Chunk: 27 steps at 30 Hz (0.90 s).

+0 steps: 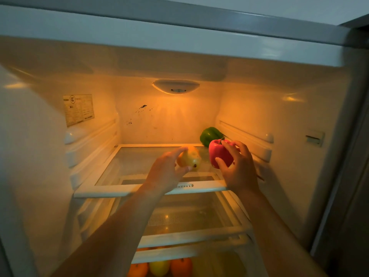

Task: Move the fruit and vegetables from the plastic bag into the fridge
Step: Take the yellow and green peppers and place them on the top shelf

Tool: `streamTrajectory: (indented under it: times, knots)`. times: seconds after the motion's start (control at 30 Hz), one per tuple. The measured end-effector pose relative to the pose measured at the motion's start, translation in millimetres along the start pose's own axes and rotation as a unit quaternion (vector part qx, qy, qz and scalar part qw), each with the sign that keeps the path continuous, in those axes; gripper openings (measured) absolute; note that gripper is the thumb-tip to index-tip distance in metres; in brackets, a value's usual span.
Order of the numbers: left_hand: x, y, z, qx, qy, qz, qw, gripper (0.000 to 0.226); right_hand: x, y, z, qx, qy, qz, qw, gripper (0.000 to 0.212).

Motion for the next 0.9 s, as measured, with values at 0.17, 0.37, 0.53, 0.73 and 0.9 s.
streamTrajectory:
  times: [0.17, 0.37, 0.53, 0.73, 0.9]
  knots:
    - [11, -9, -5, -0.042, -0.025, 0.017, 0.999, 0.055, 5, 0, -2, 0.015, 0.001, 0.005, 1.0, 0.055]
    - [19, 13, -9, -0.043, -0.009, 0.041, 0.998, 0.06, 6, 2, -4, -0.007, 0.008, -0.029, 1.0, 0.046]
    - [22, 19, -4, -0.006, 0.009, 0.04, 0.999, 0.064, 7, 4, -4, 0.003, 0.007, -0.035, 0.999, 0.047]
    - [19, 14, -7, 0.0, 0.017, 0.031, 0.999, 0.068, 6, 1, -1, -0.002, 0.01, -0.029, 1.0, 0.052]
    - [13, 3, -9, -0.031, -0.016, 0.04, 0.999, 0.056, 5, -1, -1, 0.007, 0.024, -0.025, 0.999, 0.058]
Point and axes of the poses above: each hand's wrist, its own x-axis towards the middle knuckle, its own y-axis out of the palm, z = x × y, the point moved 1 cm from there along x, towards the middle knuckle, and after that the axes turned 1 degree about x, right-handed, at the moved point
